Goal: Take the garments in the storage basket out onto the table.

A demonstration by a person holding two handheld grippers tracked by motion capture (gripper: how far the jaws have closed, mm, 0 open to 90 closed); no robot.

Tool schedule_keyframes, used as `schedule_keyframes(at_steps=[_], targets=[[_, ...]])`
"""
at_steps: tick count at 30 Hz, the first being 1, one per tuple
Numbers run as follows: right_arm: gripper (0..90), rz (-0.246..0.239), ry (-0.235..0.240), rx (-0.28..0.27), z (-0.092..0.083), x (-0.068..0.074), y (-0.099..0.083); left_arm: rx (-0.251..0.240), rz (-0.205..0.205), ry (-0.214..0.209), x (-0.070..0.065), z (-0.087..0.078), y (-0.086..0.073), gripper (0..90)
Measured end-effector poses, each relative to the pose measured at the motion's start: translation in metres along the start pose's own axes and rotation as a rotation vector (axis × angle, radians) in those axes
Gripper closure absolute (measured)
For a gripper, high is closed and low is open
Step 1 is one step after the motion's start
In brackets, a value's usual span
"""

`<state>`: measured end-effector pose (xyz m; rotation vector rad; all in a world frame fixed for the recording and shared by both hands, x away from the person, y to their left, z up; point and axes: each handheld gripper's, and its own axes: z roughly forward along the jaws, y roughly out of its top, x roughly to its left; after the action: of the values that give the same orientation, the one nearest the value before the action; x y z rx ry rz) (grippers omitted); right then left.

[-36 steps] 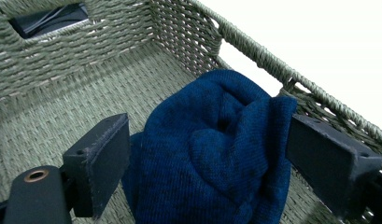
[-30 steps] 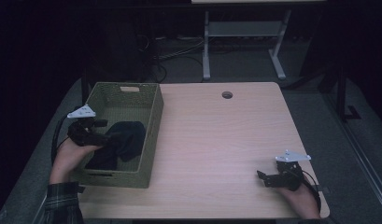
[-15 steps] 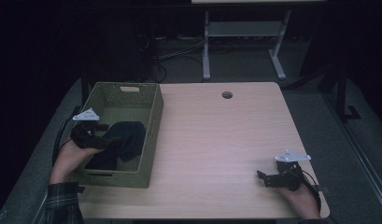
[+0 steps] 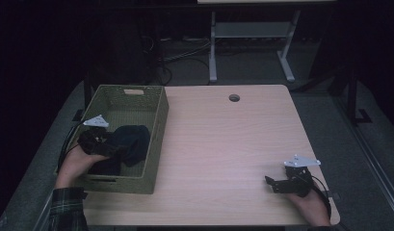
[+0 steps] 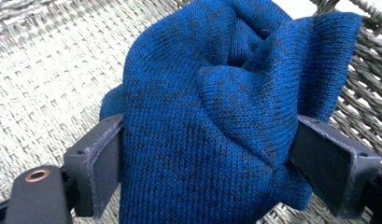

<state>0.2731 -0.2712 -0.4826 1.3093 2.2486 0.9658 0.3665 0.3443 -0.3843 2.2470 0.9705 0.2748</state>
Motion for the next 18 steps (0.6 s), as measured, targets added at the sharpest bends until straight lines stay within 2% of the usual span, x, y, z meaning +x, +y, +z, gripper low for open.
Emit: schedule_keyframes(at_steps=[5,6,14,18], targets=[[7.4,0.0,0.002,0.0,0.0,0.0002,0.0,0.013,-0.01,-0.009,0.0005,0.0,-0.0004,23.1],[7.5,-0.001,0.003,0.001,-0.0001,0.0002,0.0,0.015,-0.002,-0.01,0.0007,0.0001,-0.0005,24.3],[7.5,-0.001,0.003,0.001,-0.0001,0.0002,0.0,0.042,0.004,-0.035,-0.0004,0.0004,-0.0003,50.8],[7.5,-0.001,0.003,0.001,-0.0001,0.0002,0.0,0.051,0.002,-0.032,-0.0012,-0.0007,0.0011,59.4]])
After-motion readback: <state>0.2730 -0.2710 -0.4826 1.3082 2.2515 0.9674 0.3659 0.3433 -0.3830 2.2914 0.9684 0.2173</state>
